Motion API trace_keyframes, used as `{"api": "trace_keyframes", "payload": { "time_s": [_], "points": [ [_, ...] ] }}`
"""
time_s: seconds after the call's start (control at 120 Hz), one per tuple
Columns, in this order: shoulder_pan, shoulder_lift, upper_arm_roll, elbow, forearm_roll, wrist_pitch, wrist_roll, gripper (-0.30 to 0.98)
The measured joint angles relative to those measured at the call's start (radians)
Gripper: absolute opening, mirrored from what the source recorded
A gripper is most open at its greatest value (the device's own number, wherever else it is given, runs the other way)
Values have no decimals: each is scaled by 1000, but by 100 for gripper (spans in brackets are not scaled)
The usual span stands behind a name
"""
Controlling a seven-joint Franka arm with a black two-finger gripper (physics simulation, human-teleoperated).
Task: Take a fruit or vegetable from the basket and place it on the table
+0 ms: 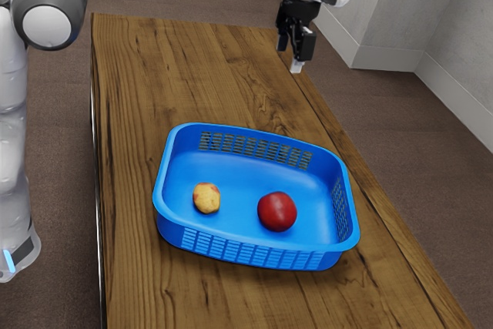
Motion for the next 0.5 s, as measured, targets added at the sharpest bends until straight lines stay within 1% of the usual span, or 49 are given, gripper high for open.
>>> {"api": "trace_keyframes", "payload": {
  "time_s": [0.35, 0.5],
  "points": [
    [10, 4, -2, 3, -1, -10, -1, 68],
    [0, -2, -38, -44, 3, -41, 21, 68]
  ]
}}
